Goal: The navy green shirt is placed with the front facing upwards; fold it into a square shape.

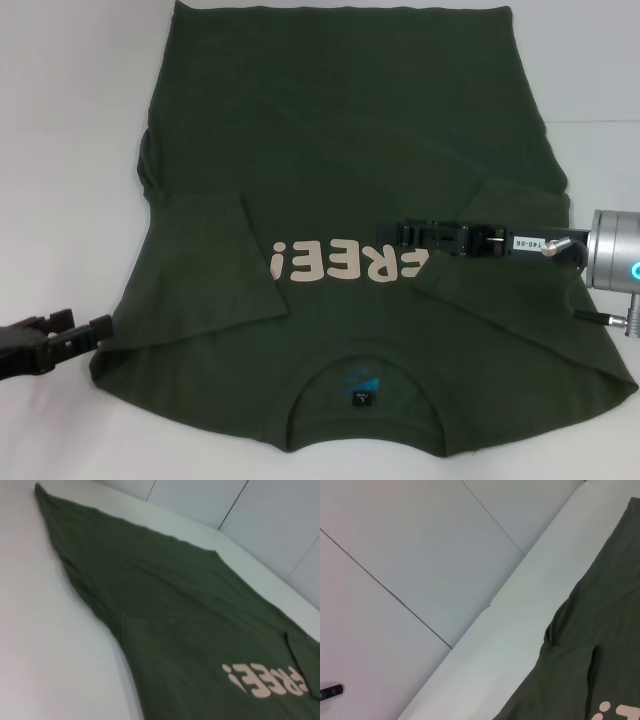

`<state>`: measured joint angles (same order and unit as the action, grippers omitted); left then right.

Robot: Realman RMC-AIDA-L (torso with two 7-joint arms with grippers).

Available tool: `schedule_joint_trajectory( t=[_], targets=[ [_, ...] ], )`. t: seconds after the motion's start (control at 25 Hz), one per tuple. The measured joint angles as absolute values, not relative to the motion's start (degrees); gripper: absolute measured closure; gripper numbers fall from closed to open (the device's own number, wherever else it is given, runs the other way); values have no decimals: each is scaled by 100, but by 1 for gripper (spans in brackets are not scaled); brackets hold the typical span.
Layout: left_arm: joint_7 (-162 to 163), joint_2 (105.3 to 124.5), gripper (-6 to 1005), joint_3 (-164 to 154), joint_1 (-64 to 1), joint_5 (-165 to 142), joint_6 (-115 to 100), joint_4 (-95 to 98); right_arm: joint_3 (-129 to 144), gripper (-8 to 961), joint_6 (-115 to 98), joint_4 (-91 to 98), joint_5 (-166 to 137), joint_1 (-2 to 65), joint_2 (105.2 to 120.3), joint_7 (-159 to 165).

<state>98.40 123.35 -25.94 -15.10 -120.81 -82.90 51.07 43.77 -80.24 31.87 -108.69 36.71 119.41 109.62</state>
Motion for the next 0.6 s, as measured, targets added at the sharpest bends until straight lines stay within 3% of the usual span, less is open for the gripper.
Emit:
schedule_joint_trajectory(
  t=[0.6],
  targets=[
    [9996,12368,245,-2653,-1555,-12610,-8249,5036,4377,58,-8051,3191,-10863,3676,11908,10977]
  ],
)
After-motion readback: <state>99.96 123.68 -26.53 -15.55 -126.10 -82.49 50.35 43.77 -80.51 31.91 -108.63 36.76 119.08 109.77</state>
